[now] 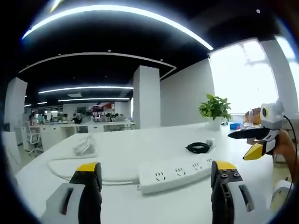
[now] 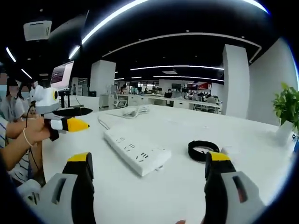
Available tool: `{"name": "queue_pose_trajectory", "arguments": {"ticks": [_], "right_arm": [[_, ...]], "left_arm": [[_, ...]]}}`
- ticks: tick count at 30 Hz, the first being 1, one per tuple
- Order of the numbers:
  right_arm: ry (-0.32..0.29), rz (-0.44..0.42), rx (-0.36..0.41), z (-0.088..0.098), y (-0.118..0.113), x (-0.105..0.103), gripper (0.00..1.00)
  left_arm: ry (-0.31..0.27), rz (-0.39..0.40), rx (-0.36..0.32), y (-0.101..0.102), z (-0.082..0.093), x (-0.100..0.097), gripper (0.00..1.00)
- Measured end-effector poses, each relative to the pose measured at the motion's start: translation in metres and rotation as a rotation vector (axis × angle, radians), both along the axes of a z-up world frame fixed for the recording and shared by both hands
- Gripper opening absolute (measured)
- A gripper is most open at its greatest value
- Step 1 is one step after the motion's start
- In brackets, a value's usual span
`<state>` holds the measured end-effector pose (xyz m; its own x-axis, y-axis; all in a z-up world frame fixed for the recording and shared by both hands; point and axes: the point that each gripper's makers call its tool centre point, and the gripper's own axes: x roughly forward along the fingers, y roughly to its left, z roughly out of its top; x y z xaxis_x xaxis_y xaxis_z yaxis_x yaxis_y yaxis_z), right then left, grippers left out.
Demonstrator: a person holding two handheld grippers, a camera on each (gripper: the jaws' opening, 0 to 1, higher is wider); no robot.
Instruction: Straighten the power strip on the desk, plug the charger into it
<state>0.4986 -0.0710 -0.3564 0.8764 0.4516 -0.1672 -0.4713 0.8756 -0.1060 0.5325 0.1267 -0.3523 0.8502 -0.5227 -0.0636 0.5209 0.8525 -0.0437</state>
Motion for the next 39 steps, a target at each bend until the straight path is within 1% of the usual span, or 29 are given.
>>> {"name": "queue_pose_trajectory", "arguments": {"ticks": [2, 4, 8, 9, 11, 13, 16, 18, 20, 22, 24, 26, 27, 28, 29, 30, 32, 33, 35, 37, 38, 39], "right_arm": [[0.002, -0.005, -0.016, -0.003, 0.001, 0.004, 1.0], [0.009, -0.004, -0.037, -0.006, 0.004, 0.009, 1.0], [0.021, -0.003, -0.043, -0.01, 0.007, 0.014, 1.0], [0.023, -0.003, -0.043, -0.012, 0.007, 0.012, 1.0], [0.032, -0.001, -0.044, -0.014, 0.007, 0.011, 1.0], [0.031, 0.001, -0.03, -0.016, 0.006, 0.007, 1.0], [0.029, 0.005, -0.01, -0.017, 0.003, -0.005, 0.99], [0.043, -0.005, -0.031, -0.021, -0.003, -0.015, 0.99], [0.047, -0.026, -0.023, -0.019, -0.011, -0.027, 0.99], [0.037, -0.034, 0.003, -0.013, -0.017, -0.041, 0.99], [0.022, -0.044, 0.01, -0.008, -0.023, -0.054, 0.99], [-0.001, -0.051, -0.009, -0.004, -0.029, -0.066, 0.99], [0.001, -0.051, -0.02, -0.005, -0.031, -0.068, 0.99], [0.022, -0.054, -0.068, -0.01, -0.036, -0.077, 0.99], [0.035, -0.057, -0.094, -0.013, -0.039, -0.082, 1.0], [0.031, -0.062, -0.094, -0.013, -0.041, -0.086, 1.0], [0.02, -0.073, -0.074, -0.011, -0.044, -0.096, 1.0], [-0.014, -0.067, -0.025, -0.006, -0.043, -0.102, 1.0], [-0.055, -0.05, 0.036, -0.002, -0.04, -0.114, 0.99], [-0.052, -0.035, 0.025, -0.009, -0.039, -0.124, 0.99], [-0.044, -0.032, 0.007, -0.012, -0.04, -0.126, 0.99], [-0.037, -0.047, -0.018, -0.014, -0.043, -0.125, 0.99]], "left_arm": [[0.035, -0.021, 0.011, -0.003, -0.008, 0.002, 0.98], [0.052, -0.034, 0.029, -0.006, -0.015, 0.003, 0.98], [0.069, -0.038, 0.054, -0.008, -0.024, 0.006, 0.97], [0.076, -0.038, 0.056, -0.008, -0.025, 0.007, 0.96], [0.083, -0.037, 0.05, -0.007, -0.026, 0.009, 0.96], [0.079, -0.039, 0.029, -0.006, -0.024, 0.007, 0.96], [0.08, -0.038, 0.007, -0.002, -0.018, -0.011, 0.96], [0.066, 0.001, 0.003, 0.007, -0.012, -0.023, 0.94], [0.068, 0.049, 0.005, 0.018, -0.006, -0.038, 0.93], [0.086, 0.088, 0.012, 0.026, -0.005, -0.052, 0.93], [0.078, 0.12, 0.008, 0.032, -0.002, -0.063, 0.95], [0.062, 0.156, -0.004, 0.039, 0.002, -0.076, 0.95], [0.058, 0.164, -0.008, 0.04, 0.002, -0.08, 0.94], [0.051, 0.175, -0.014, 0.043, 0.002, -0.09, 0.94], [0.049, 0.185, -0.023, 0.045, 0.001, -0.096, 0.93], [0.049, 0.199, -0.032, 0.046, -0.002, -0.104, 0.92], [0.043, 0.214, -0.038, 0.047, -0.005, -0.117, 0.93], [0.034, 0.219, -0.04, 0.047, -0.007, -0.124, 0.92], [0.014, 0.223, -0.058, 0.048, -0.01, -0.135, 0.92], [0.013, 0.237, -0.083, 0.053, -0.014, -0.141, 0.92], [0.019, 0.249, -0.088, 0.057, -0.015, -0.142, 0.92], [0.018, 0.26, -0.086, 0.06, -0.016, -0.142, 0.92]]}}
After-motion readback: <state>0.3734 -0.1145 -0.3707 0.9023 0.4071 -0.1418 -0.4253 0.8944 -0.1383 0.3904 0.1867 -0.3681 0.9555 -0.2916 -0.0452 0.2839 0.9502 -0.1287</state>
